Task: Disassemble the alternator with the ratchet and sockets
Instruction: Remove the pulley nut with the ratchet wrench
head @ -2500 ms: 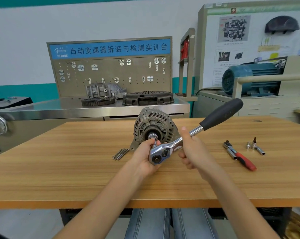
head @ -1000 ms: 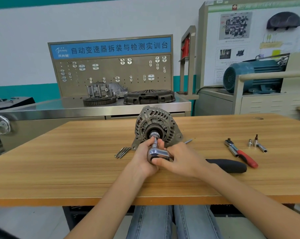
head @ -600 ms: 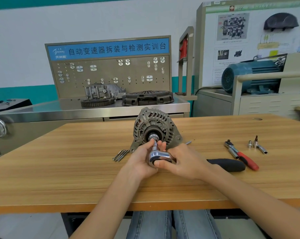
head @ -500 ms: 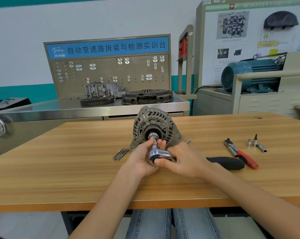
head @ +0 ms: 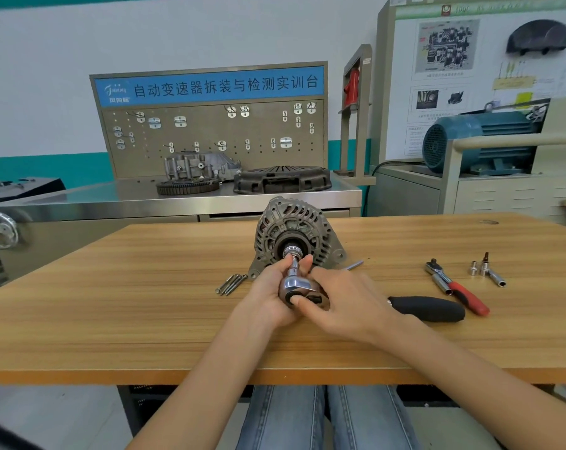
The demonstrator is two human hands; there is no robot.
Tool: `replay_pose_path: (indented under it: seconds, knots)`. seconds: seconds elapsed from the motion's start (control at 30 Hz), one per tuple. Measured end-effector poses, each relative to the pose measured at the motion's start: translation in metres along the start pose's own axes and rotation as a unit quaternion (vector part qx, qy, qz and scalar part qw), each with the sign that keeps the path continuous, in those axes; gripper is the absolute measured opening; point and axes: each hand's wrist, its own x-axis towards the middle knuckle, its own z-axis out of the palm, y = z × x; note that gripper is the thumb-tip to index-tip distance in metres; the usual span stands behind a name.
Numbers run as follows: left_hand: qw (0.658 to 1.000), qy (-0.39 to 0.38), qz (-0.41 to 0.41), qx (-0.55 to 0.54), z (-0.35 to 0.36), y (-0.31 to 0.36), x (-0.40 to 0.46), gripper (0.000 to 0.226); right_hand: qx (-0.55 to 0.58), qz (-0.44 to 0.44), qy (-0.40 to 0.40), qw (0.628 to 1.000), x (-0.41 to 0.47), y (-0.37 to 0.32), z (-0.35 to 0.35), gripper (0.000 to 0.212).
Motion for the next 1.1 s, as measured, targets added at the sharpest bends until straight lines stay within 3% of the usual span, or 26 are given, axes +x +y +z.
replay_pose_path:
  seconds: [0.2,0.43,0.67,0.77,0.83,0.93,1.1]
  knots:
    - [1.000,-0.023,-0.015,-0.004,0.000,0.002,-0.002,0.028,0.042,-0.018,0.022,0.999,0.000,0.001,0.006,0.034]
    - [0.998,-0.044,-0.033,0.009,-0.004,0.004,-0.001,0.039,0.090,-0.051,0.050,0.993,0.002,0.010,0.003,0.055]
    - [0.999,-0.028,-0.015,-0.020,0.002,0.006,0.002,0.027,0.108,-0.077,0.080,0.988,-0.002,0.013,0.000,0.030]
    - [0.999,-0.037,-0.022,-0.024,0.004,0.007,0.001,0.031,0.105,-0.107,0.076,0.986,-0.007,0.004,-0.002,0.047]
    - [0.999,-0.028,-0.016,-0.025,0.004,0.006,0.000,0.032,0.107,-0.112,0.069,0.986,-0.009,0.001,-0.004,0.047]
    - [0.999,-0.031,-0.019,-0.015,0.003,0.005,-0.003,0.029,0.109,-0.082,0.092,0.986,-0.004,0.008,-0.011,0.023]
    - [0.997,-0.050,-0.030,-0.049,0.003,0.006,0.004,0.028,0.128,0.072,0.161,0.976,0.027,0.027,-0.034,0.025]
